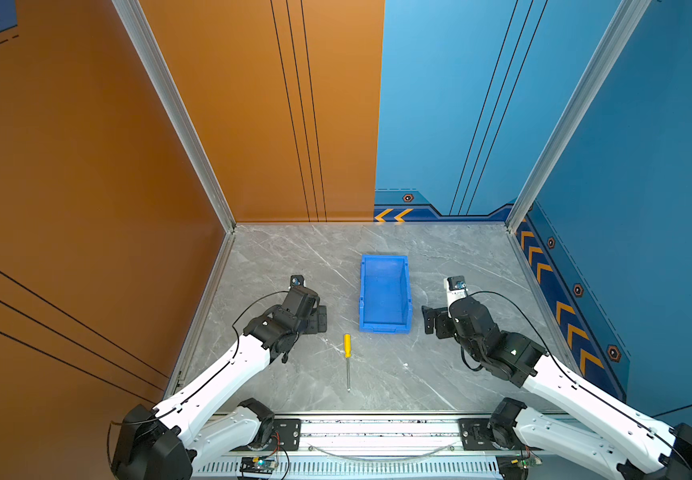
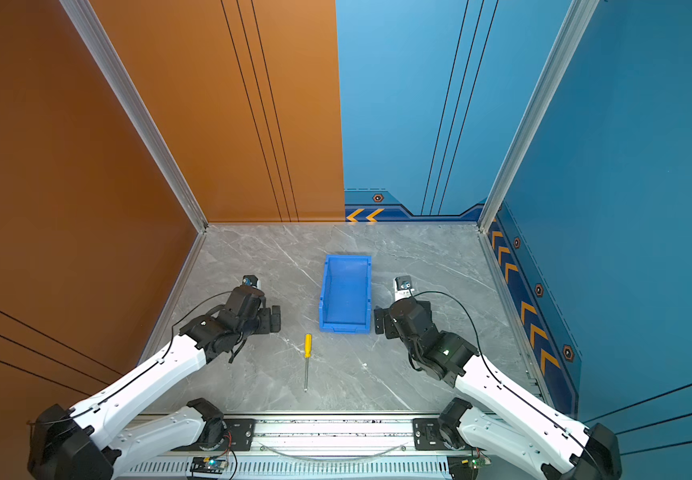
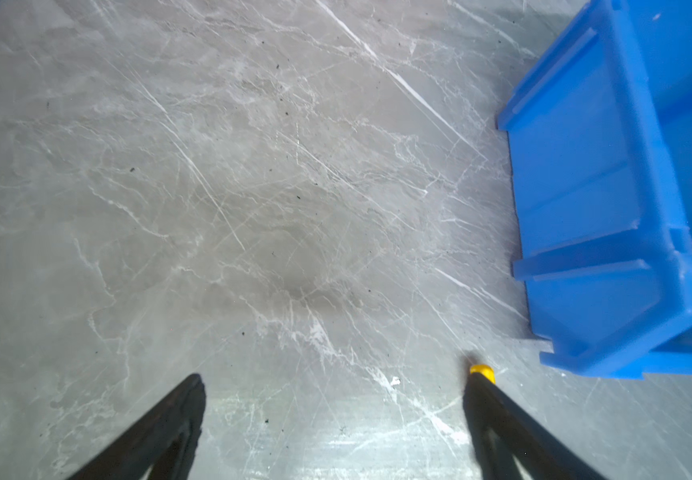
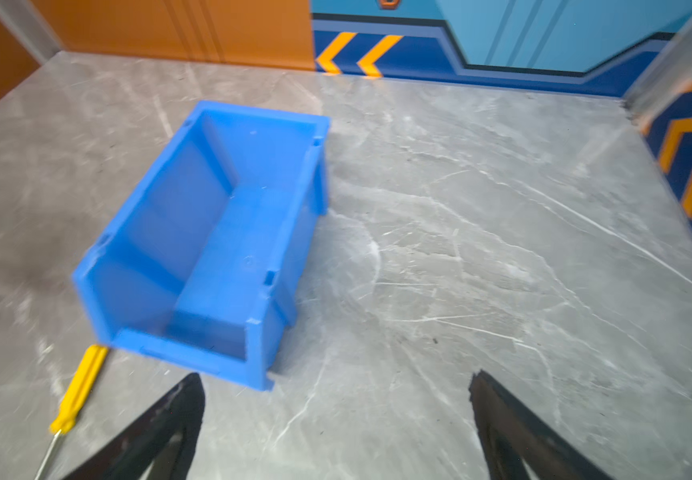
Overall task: Put the screwdriver in the bin
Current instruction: 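Move the left gripper toward the yellow screwdriver while the right arm shifts inward, then lower the left gripper over the screwdriver handle and close on it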
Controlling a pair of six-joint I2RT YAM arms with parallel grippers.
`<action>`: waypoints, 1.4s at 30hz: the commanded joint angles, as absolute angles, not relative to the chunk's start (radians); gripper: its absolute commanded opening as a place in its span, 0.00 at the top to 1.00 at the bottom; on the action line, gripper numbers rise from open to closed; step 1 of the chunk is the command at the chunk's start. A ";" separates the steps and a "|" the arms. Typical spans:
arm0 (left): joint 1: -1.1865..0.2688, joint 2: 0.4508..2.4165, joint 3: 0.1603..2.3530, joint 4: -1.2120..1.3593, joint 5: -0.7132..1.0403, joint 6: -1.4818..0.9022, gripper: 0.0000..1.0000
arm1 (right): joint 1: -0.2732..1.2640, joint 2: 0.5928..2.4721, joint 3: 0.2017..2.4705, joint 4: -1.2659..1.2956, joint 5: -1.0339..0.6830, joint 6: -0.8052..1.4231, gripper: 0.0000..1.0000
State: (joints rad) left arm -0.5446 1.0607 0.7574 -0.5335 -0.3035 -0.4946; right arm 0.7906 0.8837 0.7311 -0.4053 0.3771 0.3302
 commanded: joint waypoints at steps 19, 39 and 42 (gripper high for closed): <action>-0.798 1.219 0.804 -0.632 -0.322 -0.914 0.02 | 1.072 0.684 0.582 -0.179 0.042 -0.004 0.00; -0.817 1.369 0.739 -0.480 -0.240 -0.947 0.07 | 1.089 0.663 0.505 -0.130 0.115 -0.042 0.00; -0.818 1.420 0.755 -0.435 -0.205 -0.936 0.09 | 1.084 0.667 0.500 -0.108 0.147 -0.044 0.00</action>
State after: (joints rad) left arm -0.8066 1.3823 0.7528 -0.4877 -0.2516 -0.9424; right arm 1.0847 0.6643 0.5179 -0.1535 0.0963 -0.0299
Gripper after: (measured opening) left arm 0.916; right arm 0.998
